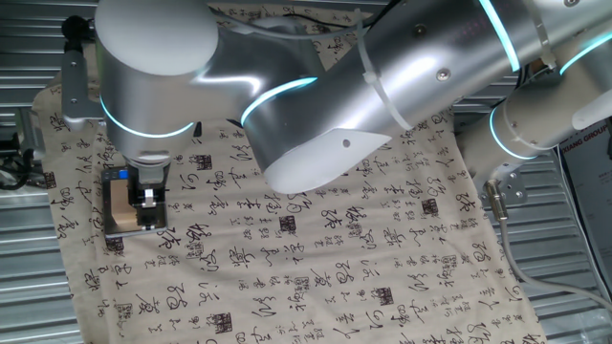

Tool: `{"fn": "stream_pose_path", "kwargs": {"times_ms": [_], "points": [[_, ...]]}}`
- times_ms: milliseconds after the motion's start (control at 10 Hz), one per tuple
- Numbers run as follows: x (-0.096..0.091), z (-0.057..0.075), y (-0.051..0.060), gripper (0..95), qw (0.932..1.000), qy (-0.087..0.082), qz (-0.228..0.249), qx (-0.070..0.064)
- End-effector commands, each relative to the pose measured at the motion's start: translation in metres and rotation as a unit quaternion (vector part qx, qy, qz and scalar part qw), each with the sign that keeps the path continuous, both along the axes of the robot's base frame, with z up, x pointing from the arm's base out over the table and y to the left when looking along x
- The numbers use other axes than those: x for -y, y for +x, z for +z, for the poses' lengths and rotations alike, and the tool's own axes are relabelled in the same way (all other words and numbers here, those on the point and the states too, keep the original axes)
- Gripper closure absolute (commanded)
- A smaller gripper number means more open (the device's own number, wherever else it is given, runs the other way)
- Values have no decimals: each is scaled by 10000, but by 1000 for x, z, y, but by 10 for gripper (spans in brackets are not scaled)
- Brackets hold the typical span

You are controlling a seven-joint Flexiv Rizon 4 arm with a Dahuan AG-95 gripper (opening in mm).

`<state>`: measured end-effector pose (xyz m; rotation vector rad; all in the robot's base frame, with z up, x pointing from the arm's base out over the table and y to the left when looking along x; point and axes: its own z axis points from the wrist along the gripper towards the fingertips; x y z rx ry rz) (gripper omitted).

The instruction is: Remove the object from the scale

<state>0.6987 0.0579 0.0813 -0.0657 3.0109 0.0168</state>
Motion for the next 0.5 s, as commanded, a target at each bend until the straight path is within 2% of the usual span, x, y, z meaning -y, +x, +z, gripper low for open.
{"fn": "stream_pose_path", "kwargs": {"times_ms": [100, 500], "points": [[0, 0, 0, 190, 10000, 9, 13, 1], [-1, 0, 3, 190, 10000, 47, -19, 2]]}}
